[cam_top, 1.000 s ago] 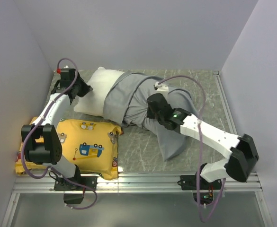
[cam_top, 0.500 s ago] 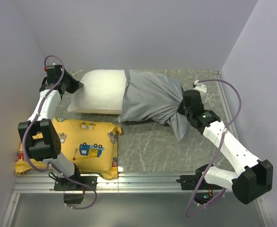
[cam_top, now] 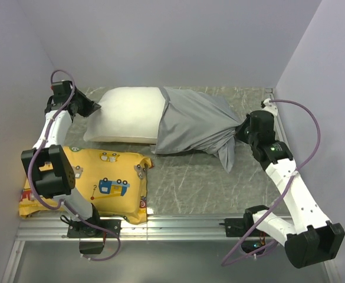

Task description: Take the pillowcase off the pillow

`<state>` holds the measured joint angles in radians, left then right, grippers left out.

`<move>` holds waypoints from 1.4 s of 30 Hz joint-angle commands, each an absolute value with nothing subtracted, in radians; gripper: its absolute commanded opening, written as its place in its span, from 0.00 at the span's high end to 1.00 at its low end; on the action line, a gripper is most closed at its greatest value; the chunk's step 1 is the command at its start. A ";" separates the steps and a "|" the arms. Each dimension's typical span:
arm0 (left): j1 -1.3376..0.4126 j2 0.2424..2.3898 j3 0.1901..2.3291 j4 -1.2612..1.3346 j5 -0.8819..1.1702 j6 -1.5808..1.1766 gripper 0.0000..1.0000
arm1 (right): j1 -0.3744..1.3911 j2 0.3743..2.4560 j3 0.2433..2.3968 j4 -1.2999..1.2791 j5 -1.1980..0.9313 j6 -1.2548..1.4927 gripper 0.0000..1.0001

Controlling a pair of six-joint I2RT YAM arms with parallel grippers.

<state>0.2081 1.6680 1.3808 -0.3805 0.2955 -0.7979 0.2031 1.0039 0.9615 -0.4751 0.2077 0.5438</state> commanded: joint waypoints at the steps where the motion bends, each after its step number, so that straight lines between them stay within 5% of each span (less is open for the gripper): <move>1: 0.265 1.690 1.451 -0.285 0.193 -0.750 1.00 | 0.149 0.937 1.025 -0.440 0.188 0.486 1.00; 5: 0.163 1.729 1.566 -0.348 0.207 -0.693 0.92 | 0.274 1.021 1.026 -0.454 0.187 0.469 1.00; 7: 0.123 1.747 1.653 -0.377 0.183 -0.651 0.75 | 0.319 1.067 1.000 -0.433 0.195 0.477 1.00; 8: 0.085 1.755 1.682 -0.396 0.178 -0.637 0.53 | 0.340 1.083 0.988 -0.420 0.187 0.485 1.00; 10: 0.031 1.781 1.767 -0.463 0.167 -0.598 0.31 | 0.406 1.133 0.956 -0.382 0.187 0.497 1.00; 13: -0.035 1.740 1.738 -0.462 0.138 -0.592 0.17 | 0.448 1.206 0.939 -0.357 0.186 0.508 1.00; 24: -0.322 1.342 1.241 -0.386 -0.130 -0.892 0.03 | 0.472 1.229 0.923 -0.325 0.189 0.500 0.97; 28: -0.400 1.328 1.232 -0.454 -0.238 -1.054 0.01 | 0.474 1.235 0.919 -0.324 0.189 0.499 0.96; 37: -0.402 1.505 1.212 -0.295 -0.192 -1.101 0.03 | 0.491 1.172 0.913 -0.336 0.195 0.472 0.60; 39: -0.400 1.557 1.223 -0.270 -0.151 -1.085 0.18 | 0.492 1.152 0.908 -0.344 0.189 0.460 0.48; 40: -0.400 1.584 1.226 -0.259 -0.141 -1.080 0.44 | 0.492 1.123 0.907 -0.348 0.181 0.454 0.44; 42: -0.399 1.606 1.233 -0.252 -0.140 -1.071 0.73 | 0.494 1.092 0.899 -0.360 0.150 0.445 0.33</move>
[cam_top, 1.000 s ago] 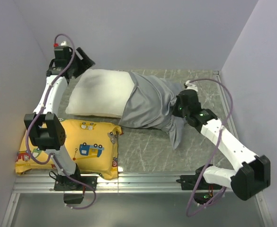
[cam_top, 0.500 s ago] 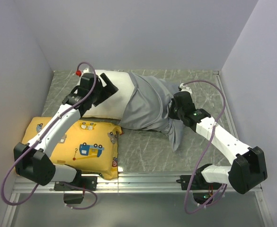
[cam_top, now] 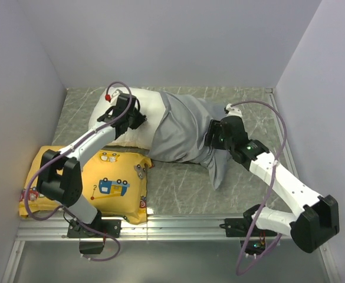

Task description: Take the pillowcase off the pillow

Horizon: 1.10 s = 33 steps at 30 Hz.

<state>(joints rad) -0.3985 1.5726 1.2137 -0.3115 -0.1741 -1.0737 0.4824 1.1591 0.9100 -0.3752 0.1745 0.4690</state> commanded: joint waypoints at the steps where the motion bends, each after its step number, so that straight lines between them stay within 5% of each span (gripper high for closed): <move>1: -0.399 1.624 1.247 -0.250 -0.138 -1.066 0.93 | 0.498 1.065 0.897 -0.374 0.158 0.449 0.31; 2: -0.399 1.634 1.258 -0.252 -0.140 -1.059 0.99 | 0.503 1.051 0.893 -0.389 0.181 0.463 0.28; 12: -0.380 1.677 1.380 -0.299 -0.169 -1.049 1.00 | 0.715 0.940 0.687 -0.368 0.370 0.653 0.27; 16: -0.356 1.664 1.439 -0.311 -0.164 -1.039 0.99 | 0.713 0.959 0.670 -0.347 0.380 0.660 0.52; 19: -0.319 1.648 1.472 -0.321 -0.138 -1.026 0.99 | 0.713 1.005 0.718 -0.380 0.428 0.649 0.93; 20: -0.307 1.643 1.480 -0.322 -0.135 -1.020 1.00 | 0.713 1.011 0.729 -0.396 0.448 0.638 0.99; 33: -0.039 1.626 1.529 -0.365 -0.018 -0.939 1.00 | 0.318 0.795 0.928 -0.560 0.462 0.488 1.00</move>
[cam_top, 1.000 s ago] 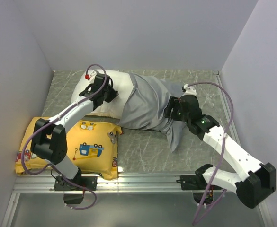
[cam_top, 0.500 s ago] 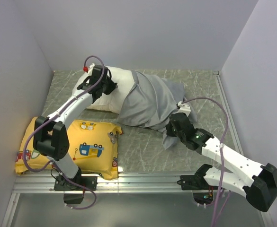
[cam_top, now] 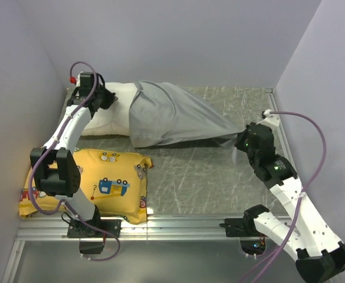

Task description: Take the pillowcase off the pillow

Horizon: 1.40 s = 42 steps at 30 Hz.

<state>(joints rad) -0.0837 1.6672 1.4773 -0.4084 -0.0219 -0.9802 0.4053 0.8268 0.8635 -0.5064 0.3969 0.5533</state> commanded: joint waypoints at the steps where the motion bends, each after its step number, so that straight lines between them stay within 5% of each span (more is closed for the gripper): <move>1: -0.025 1.628 1.526 -0.367 -0.014 -0.939 1.00 | 0.289 0.798 0.931 -0.567 0.463 0.485 1.00; 6: -0.003 1.612 1.462 -0.331 0.024 -0.930 1.00 | 0.178 0.834 0.936 -0.529 0.290 0.505 1.00; 9: -0.030 1.586 1.384 -0.278 0.069 -0.922 0.99 | 0.198 0.842 0.925 -0.476 0.192 0.503 0.81; 10: -0.050 1.565 1.356 -0.264 0.068 -0.919 0.99 | 0.213 0.844 0.920 -0.459 0.181 0.500 0.63; 13: -0.124 1.526 1.229 -0.192 0.060 -0.934 0.99 | 0.282 0.893 0.961 -0.407 0.175 0.488 0.39; 16: -0.176 1.508 1.097 -0.117 0.071 -0.976 1.00 | 0.345 1.021 1.046 -0.385 0.181 0.445 0.29; 30: -0.207 1.496 0.922 -0.087 0.048 -1.005 1.00 | 0.397 1.676 1.446 -0.167 -0.133 0.342 0.17; 33: -0.207 1.493 0.933 -0.097 0.040 -1.000 1.00 | 0.414 1.745 1.518 -0.202 -0.111 0.341 0.21; 35: -0.207 1.488 0.937 -0.104 0.040 -0.999 1.00 | 0.413 1.782 1.590 -0.247 -0.056 0.345 0.38; 36: -0.207 1.486 0.943 -0.107 0.040 -0.997 1.00 | 0.404 1.808 1.610 -0.288 -0.035 0.350 0.51; 37: -0.207 1.482 0.948 -0.116 0.037 -0.999 1.00 | 0.399 1.816 1.635 -0.304 -0.019 0.366 0.81; 38: -0.206 1.479 0.951 -0.121 0.035 -0.993 1.00 | 0.388 1.818 1.643 -0.316 0.033 0.377 0.94; 42: -0.172 1.450 0.963 -0.146 0.038 -0.979 0.99 | 0.313 1.787 1.635 -0.377 0.107 0.422 1.00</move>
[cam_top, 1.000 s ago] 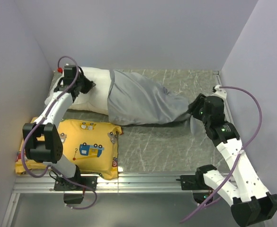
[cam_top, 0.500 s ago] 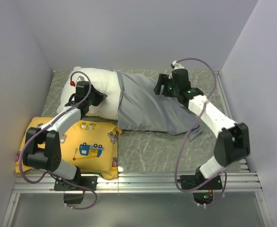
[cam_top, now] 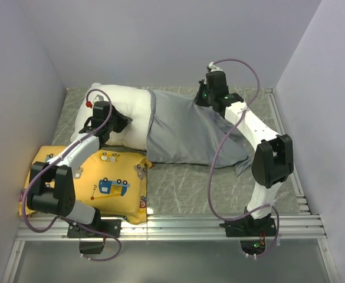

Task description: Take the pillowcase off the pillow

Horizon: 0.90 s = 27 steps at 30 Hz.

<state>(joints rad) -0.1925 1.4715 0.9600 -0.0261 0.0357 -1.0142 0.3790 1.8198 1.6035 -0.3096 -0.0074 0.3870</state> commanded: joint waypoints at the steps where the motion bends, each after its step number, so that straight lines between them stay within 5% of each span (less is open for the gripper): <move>1: -0.161 1.442 0.962 -0.147 0.049 -0.977 1.00 | 0.276 1.776 1.631 -0.388 0.123 0.440 1.00; 11: -0.011 1.355 0.931 -0.161 0.115 -0.963 0.99 | -0.063 1.658 1.589 -0.466 0.084 0.577 1.00; 20: -0.005 1.358 0.992 -0.157 0.132 -0.995 1.00 | -0.058 1.543 1.550 -0.457 0.013 0.566 1.00; 24: -0.008 1.393 1.055 -0.129 0.156 -1.028 0.99 | 0.109 1.403 1.444 -0.457 0.084 0.496 0.43; 27: -0.014 1.423 1.106 -0.138 0.158 -1.034 1.00 | 0.273 1.294 1.287 -0.416 0.156 0.457 0.27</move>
